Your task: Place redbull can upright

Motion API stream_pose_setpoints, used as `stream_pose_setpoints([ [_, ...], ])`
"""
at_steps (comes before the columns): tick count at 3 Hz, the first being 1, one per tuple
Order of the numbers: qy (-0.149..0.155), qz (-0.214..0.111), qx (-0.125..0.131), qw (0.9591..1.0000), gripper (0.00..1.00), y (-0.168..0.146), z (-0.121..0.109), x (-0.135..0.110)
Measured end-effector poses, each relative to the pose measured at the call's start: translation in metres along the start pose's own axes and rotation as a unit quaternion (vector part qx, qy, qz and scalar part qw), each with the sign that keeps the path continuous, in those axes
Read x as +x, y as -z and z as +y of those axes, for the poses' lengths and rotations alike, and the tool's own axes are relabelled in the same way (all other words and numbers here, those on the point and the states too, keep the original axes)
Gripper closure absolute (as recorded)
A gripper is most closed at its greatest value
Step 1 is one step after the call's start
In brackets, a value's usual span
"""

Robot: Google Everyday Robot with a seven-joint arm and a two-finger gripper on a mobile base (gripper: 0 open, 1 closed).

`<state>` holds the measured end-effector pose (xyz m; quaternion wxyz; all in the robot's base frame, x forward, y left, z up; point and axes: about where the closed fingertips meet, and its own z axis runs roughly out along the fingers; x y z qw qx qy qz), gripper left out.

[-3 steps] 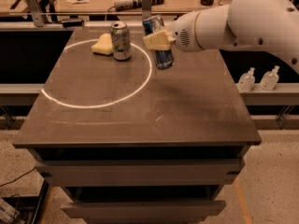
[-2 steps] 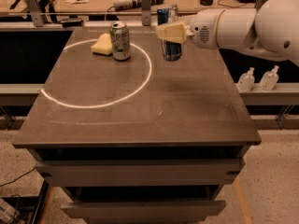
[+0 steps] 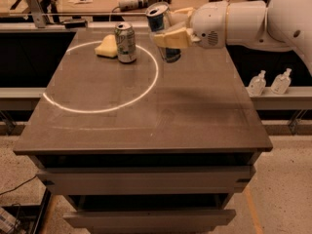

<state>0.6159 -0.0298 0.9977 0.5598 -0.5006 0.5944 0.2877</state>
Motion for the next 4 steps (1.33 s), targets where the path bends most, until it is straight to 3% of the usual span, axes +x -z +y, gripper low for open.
stream_pose_setpoints([
  [1,0.055,0.007,-0.028,0.9981,1.00,0.0001,0.0125,0.0025],
  [2,0.055,0.007,-0.028,0.9980,1.00,-0.0004,0.0125,0.0024],
  [3,0.044,-0.002,-0.028,0.9986,1.00,-0.0023,0.0148,0.0034],
  [4,-0.013,-0.036,-0.008,0.9992,1.00,0.0012,0.0216,0.0110],
])
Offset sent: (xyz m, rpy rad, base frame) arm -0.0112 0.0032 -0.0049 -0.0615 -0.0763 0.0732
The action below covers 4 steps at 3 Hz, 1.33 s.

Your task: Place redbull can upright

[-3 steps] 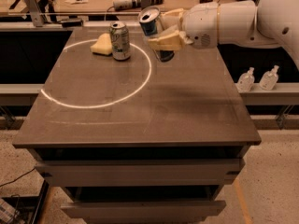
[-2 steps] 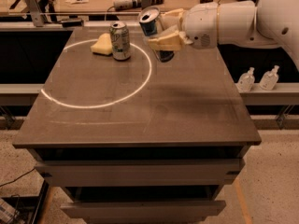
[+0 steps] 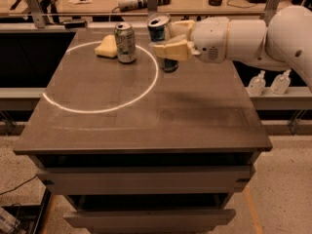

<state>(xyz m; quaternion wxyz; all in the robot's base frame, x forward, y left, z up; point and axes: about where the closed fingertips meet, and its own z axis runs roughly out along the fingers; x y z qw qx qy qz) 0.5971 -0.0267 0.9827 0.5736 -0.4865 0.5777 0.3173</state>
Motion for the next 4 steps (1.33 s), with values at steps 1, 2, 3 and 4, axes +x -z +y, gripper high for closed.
stream_pose_setpoints([
  [1,-0.053,-0.026,0.045,0.9973,1.00,0.009,0.000,0.014],
  [2,-0.087,-0.034,0.079,0.9924,1.00,0.017,0.005,0.033],
  [3,-0.104,-0.037,0.098,0.9890,1.00,0.019,0.012,0.048],
  [4,-0.117,-0.044,0.114,0.9856,1.00,0.019,0.019,0.060],
])
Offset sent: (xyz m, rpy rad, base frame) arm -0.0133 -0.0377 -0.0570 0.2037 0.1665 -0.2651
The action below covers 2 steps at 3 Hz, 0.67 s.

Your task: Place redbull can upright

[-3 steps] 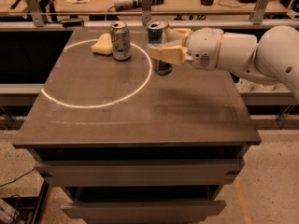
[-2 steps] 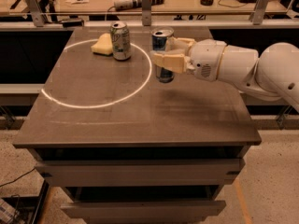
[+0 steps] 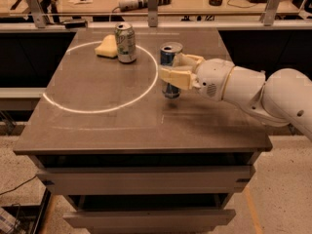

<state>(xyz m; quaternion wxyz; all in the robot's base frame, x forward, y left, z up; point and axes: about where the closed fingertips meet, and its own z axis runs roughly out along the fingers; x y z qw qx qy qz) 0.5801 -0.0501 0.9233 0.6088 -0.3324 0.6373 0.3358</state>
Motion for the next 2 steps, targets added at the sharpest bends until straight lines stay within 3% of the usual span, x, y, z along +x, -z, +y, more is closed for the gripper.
stream_pose_setpoints([
  [2,-0.010,-0.022,0.015,0.9996,1.00,-0.0004,0.0085,0.0200],
])
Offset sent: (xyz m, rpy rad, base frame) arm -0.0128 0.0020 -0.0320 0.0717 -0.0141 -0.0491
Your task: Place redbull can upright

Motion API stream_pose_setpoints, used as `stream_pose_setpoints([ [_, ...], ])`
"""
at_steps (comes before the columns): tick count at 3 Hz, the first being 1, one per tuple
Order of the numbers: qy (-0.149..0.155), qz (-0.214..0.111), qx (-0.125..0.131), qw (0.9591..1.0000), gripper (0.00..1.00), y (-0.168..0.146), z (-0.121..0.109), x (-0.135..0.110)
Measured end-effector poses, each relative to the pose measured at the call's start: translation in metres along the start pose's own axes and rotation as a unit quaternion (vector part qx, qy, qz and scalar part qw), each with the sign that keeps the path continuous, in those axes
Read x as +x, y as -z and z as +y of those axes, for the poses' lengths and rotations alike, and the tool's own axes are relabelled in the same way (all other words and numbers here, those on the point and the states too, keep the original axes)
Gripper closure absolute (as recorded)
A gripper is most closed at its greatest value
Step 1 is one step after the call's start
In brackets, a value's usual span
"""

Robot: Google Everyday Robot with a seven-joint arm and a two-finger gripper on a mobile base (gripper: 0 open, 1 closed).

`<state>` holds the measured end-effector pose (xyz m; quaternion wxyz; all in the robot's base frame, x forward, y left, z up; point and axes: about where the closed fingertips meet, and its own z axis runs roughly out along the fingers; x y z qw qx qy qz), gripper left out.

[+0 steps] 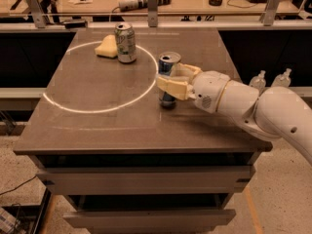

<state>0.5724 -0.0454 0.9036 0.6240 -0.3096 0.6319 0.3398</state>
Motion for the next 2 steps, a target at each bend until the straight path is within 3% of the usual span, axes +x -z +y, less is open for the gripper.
stream_pose_setpoints([
  [1,-0.001,-0.004,-0.003,1.0000,1.00,-0.0006,0.0027,0.0057],
  [2,0.000,-0.004,-0.005,1.0000,0.82,-0.0021,0.0042,0.0053],
])
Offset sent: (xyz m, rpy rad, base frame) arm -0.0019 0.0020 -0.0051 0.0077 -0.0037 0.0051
